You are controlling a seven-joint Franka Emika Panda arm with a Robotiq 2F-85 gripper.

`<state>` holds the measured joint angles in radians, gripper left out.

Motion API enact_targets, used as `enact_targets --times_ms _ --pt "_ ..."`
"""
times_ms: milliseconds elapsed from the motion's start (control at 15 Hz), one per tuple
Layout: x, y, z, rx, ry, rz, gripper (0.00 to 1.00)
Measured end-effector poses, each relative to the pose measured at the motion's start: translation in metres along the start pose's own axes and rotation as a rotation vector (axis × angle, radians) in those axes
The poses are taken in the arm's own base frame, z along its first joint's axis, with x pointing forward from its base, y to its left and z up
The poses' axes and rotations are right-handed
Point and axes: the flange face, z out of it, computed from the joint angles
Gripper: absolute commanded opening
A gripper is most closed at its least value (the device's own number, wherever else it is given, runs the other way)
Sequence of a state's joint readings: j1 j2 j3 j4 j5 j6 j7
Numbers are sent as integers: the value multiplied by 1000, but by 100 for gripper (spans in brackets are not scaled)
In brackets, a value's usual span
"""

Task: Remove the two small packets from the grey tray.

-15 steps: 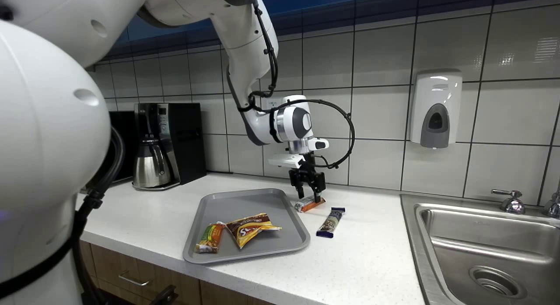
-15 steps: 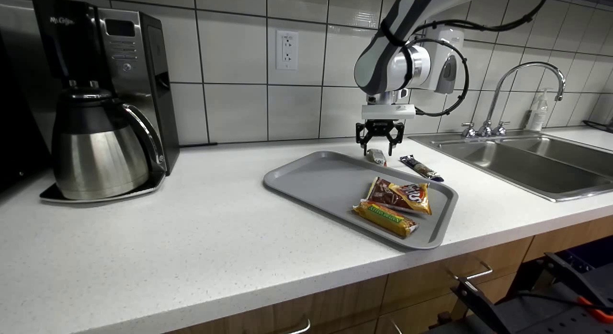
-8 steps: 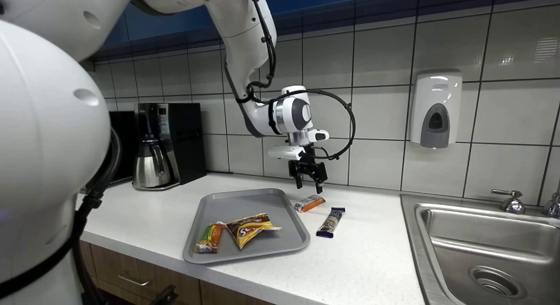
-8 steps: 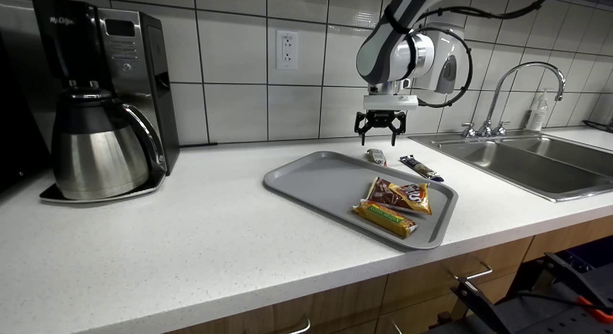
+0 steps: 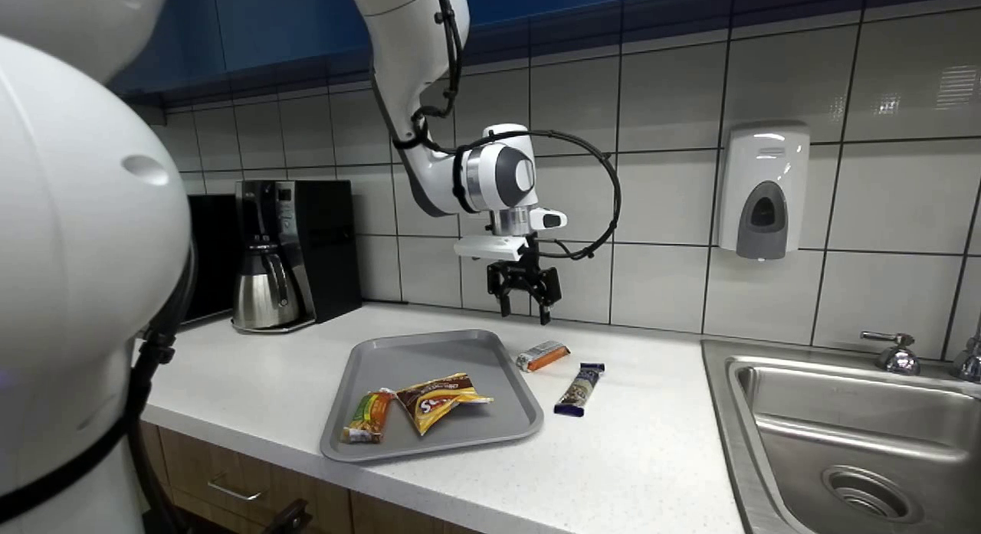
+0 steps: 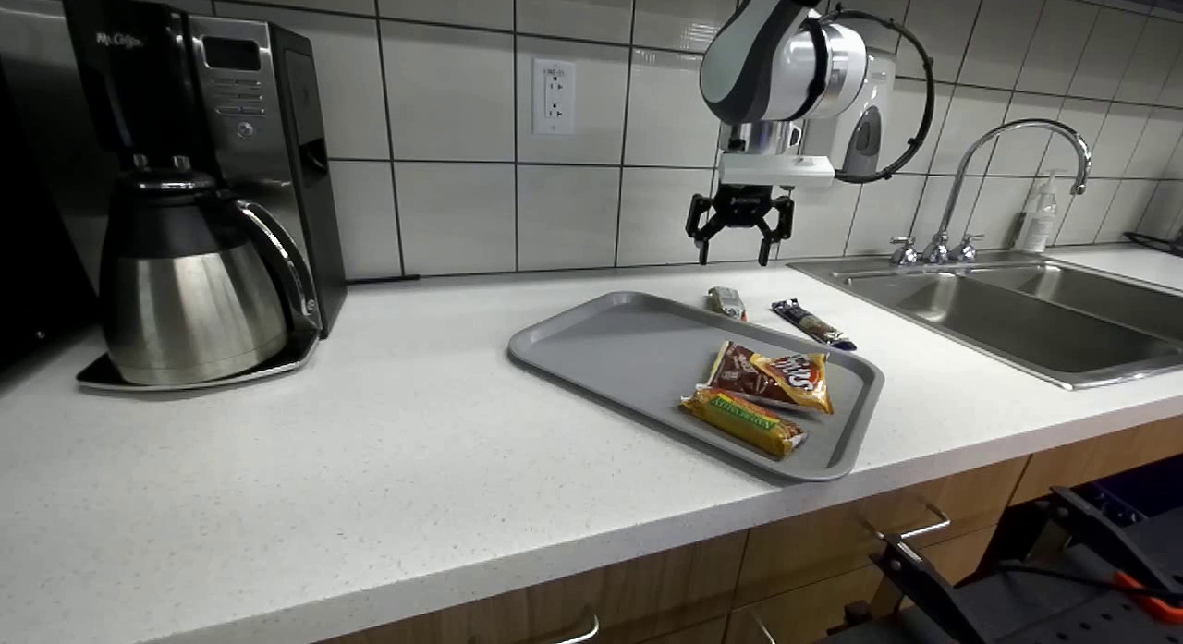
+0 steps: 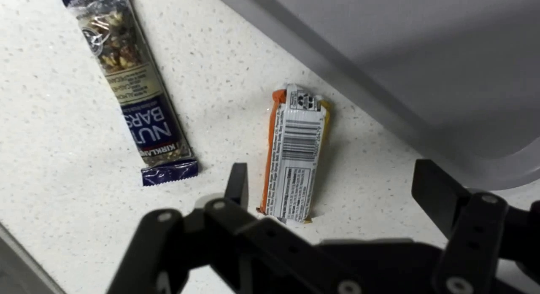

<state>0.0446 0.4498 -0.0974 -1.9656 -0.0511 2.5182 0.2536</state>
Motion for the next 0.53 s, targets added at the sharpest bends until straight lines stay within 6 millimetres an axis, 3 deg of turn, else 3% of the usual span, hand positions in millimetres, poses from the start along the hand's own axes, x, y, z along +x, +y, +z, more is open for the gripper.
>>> enact_targets --times_ms 533 --pt "-56 -10 -39 93 -27 -126 100"
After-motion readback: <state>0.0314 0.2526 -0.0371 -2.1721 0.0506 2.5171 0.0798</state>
